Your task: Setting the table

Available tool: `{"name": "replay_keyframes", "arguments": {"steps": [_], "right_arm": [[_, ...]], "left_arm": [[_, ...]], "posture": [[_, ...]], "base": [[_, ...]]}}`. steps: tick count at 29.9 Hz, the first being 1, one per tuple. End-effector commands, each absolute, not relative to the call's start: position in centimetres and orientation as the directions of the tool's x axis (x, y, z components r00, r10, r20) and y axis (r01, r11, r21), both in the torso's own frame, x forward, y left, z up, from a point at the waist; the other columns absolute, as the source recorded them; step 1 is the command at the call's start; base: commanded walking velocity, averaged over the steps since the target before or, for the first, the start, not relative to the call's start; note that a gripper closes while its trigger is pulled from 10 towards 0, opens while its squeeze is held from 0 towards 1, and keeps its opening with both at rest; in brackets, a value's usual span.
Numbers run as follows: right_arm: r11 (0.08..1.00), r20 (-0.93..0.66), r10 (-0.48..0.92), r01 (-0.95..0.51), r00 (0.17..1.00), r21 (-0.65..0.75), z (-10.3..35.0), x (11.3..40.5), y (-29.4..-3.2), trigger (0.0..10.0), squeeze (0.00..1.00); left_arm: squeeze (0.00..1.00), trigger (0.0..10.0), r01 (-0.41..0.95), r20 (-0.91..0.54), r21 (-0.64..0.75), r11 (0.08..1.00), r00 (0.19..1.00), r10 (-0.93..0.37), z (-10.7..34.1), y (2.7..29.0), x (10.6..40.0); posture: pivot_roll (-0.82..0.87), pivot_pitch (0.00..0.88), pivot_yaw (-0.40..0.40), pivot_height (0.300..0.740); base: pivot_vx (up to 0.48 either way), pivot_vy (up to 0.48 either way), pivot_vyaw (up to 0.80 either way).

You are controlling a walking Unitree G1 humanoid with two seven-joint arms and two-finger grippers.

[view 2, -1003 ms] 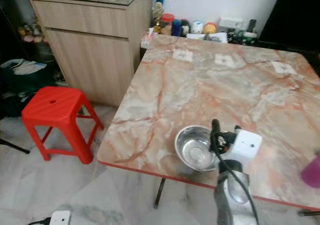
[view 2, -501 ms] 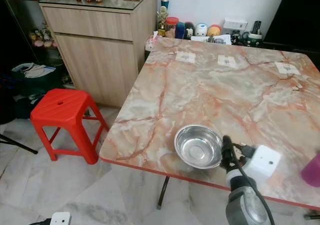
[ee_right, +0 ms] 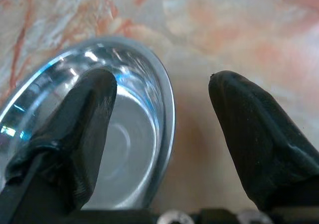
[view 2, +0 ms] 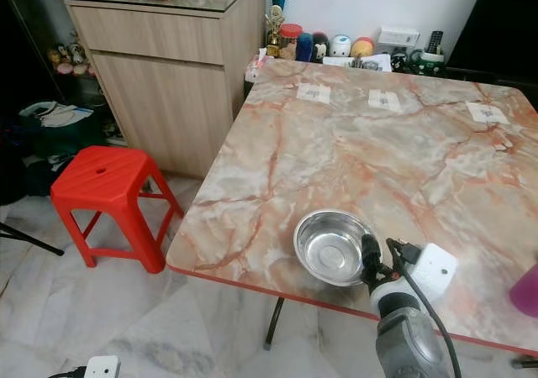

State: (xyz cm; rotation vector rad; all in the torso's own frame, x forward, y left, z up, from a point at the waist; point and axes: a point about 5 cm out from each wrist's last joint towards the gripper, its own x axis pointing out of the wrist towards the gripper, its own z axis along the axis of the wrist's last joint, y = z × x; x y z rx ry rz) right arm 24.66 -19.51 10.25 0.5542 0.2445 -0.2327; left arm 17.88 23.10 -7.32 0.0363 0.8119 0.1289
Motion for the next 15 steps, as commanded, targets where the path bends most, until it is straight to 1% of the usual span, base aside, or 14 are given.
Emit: {"name": "replay_keyframes", "arguments": {"steps": [1, 5, 6, 7, 8, 9, 10, 11, 12, 13, 14, 15], "right_arm": [[0.799, -0.315, -0.142, 0.296, 0.938, 0.523, 9.95, 24.75, -19.4, 10.0, 0.0], [0.792, -0.332, -0.126, 0.296, 0.935, 0.534, 9.74, 24.8, -19.17, 10.0, 0.0], [0.79, -0.345, -0.116, 0.297, 0.931, 0.536, 9.53, 24.83, -19.06, 9.6, 0.0], [0.79, -0.347, -0.114, 0.297, 0.931, 0.537, 9.48, 24.84, -19.03, 9.6, 0.0], [0.792, -0.353, -0.109, 0.296, 0.929, 0.534, 9.38, 24.86, -18.98, 4.2, 0.0], [0.794, -0.357, -0.106, 0.295, 0.928, 0.531, 9.33, 24.87, -18.95, 4.2, 0.0], [0.789, -0.353, -0.1, 0.29, 0.93, 0.541, 9.34, 24.94, -18.88, 0.0, 0.0], [0.788, -0.351, -0.095, 0.286, 0.932, 0.546, 9.38, 25.01, -18.81, 0.0, 0.0], [0.787, -0.35, -0.089, 0.281, 0.933, 0.549, 9.45, 25.11, -18.74, 2.1, 0.0], [0.788, -0.349, -0.09, 0.281, 0.933, 0.549, 9.52, 25.21, -18.71, 4.6, 0.0], [0.788, -0.349, -0.09, 0.281, 0.933, 0.549, 9.52, 25.21, -18.71, 4.6, 0.0], [0.788, -0.351, -0.09, 0.282, 0.932, 0.548, 9.54, 25.31, -18.68, 10.0, 0.0]], "left_arm": [[0.0, 10.0, -0.089, -0.737, 0.093, 0.992, 0.663, 0.129, -7.61, 23.27, 17.24], [0.0, 10.0, -0.088, -0.737, 0.094, 0.992, 0.663, 0.128, -7.61, 23.28, 17.24], [0.0, 10.0, -0.087, -0.738, 0.094, 0.992, 0.663, 0.128, -7.61, 23.28, 17.24], [0.0, 10.0, -0.086, -0.738, 0.094, 0.992, 0.663, 0.128, -7.61, 23.28, 17.24], [0.0, 10.0, -0.086, -0.738, 0.094, 0.992, 0.663, 0.128, -7.61, 23.27, 17.24], [0.0, 10.0, -0.087, -0.738, 0.094, 0.992, 0.662, 0.128, -7.61, 23.27, 17.24], [0.0, 10.0, -0.087, -0.738, 0.094, 0.992, 0.662, 0.128, -7.61, 23.27, 17.24], [0.0, 10.0, -0.087, -0.738, 0.094, 0.992, 0.662, 0.128, -7.61, 23.28, 17.24], [0.0, 10.0, -0.087, -0.738, 0.094, 0.992, 0.662, 0.128, -7.61, 23.28, 17.24], [0.0, 10.0, -0.087, -0.739, 0.094, 0.992, 0.662, 0.128, -7.62, 23.27, 17.24], [0.0, 10.0, -0.087, -0.739, 0.094, 0.992, 0.662, 0.128, -7.62, 23.27, 17.24], [0.0, 10.0, -0.086, -0.739, 0.094, 0.992, 0.662, 0.127, -7.62, 23.27, 17.24]], "posture": [[0.01, 0.103, -0.039, 0.74], [0.01, 0.103, -0.038, 0.74], [0.01, 0.103, -0.038, 0.74], [0.01, 0.103, -0.038, 0.74], [0.01, 0.103, -0.038, 0.74], [0.01, 0.103, -0.038, 0.74], [0.02, 0.102, -0.038, 0.74], [0.01, 0.104, -0.038, 0.74], [0.01, 0.104, -0.038, 0.74], [0.01, 0.104, -0.038, 0.74], [0.01, 0.104, -0.038, 0.74], [0.01, 0.104, -0.038, 0.74]], "base": [[0.0, 0.0, 0.0], [0.0, 0.0, 0.0], [0.0, 0.0, 0.0], [0.0, 0.0, 0.0], [0.0, 0.0, 0.0], [0.0, 0.0, 0.0], [0.0, 0.0, 0.0], [0.0, 0.0, 0.0], [0.0, 0.0, 0.0], [0.0, 0.0, 0.0], [0.0, 0.0, 0.0], [0.0, 0.0, 0.0]]}}
